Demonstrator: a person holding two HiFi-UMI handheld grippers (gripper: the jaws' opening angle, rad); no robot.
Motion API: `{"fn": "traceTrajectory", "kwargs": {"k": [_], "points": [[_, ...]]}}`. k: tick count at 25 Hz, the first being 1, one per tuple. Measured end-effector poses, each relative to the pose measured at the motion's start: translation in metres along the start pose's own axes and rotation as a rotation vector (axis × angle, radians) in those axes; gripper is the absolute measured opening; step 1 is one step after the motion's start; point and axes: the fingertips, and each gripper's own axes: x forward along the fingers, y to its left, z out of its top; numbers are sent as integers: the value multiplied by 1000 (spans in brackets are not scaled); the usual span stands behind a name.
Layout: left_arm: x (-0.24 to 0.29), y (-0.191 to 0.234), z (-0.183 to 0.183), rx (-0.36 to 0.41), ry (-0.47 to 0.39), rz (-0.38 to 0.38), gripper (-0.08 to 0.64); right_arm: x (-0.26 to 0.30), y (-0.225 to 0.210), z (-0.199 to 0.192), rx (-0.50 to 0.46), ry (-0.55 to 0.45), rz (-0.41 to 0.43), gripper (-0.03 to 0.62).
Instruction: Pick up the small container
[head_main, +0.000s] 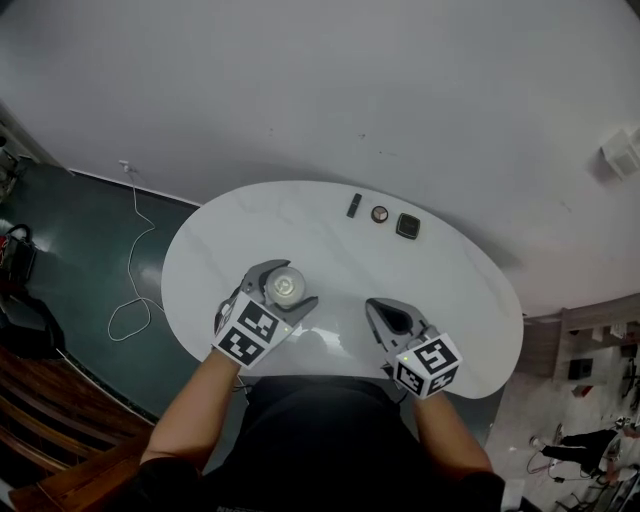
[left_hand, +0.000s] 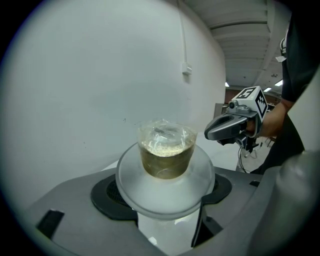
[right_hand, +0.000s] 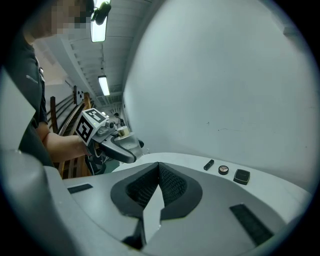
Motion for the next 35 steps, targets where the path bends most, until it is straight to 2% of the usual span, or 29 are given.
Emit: {"fn": "traceTrajectory", "kwargs": {"k": [4, 14, 35], "points": [[-11, 3, -5, -24, 7, 24, 344, 4, 3, 9, -17, -10, 8, -6], [-47, -7, -8, -28, 8, 47, 344, 12, 7, 14, -34, -20, -2, -6], [-58, -3, 10, 30, -2, 40, 344, 4, 9, 21, -20, -36, -37, -6]]}}
